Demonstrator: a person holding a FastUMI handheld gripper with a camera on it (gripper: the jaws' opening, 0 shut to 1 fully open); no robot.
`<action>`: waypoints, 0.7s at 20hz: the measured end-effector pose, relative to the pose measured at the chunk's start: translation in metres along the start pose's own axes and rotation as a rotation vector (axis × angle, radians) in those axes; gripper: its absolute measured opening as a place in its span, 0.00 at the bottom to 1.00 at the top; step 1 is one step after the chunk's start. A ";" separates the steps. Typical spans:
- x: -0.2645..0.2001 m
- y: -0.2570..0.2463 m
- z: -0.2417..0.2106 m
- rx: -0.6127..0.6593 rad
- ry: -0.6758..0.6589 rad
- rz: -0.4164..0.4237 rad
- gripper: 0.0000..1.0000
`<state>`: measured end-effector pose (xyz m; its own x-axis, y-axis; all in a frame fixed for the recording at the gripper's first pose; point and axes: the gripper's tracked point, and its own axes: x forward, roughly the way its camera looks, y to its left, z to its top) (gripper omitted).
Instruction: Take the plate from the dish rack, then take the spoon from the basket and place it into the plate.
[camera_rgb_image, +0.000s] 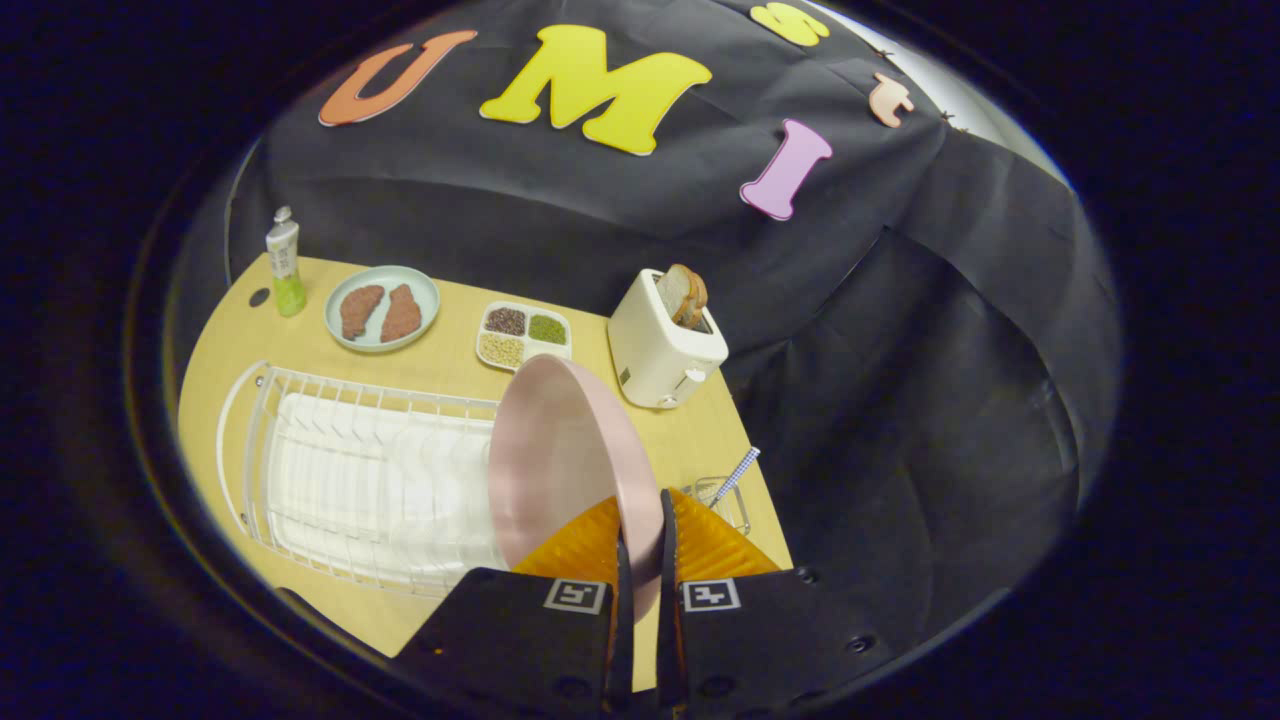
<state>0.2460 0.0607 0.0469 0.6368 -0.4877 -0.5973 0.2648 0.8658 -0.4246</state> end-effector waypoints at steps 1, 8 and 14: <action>-0.012 -0.007 -0.006 0.017 -0.030 0.020 0.14; -0.081 -0.015 -0.093 0.212 -0.174 0.284 0.14; -0.078 0.021 -0.185 0.278 -0.127 0.428 0.14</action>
<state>0.0677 0.0958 -0.0417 0.8081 -0.0811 -0.5834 0.1329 0.9900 0.0464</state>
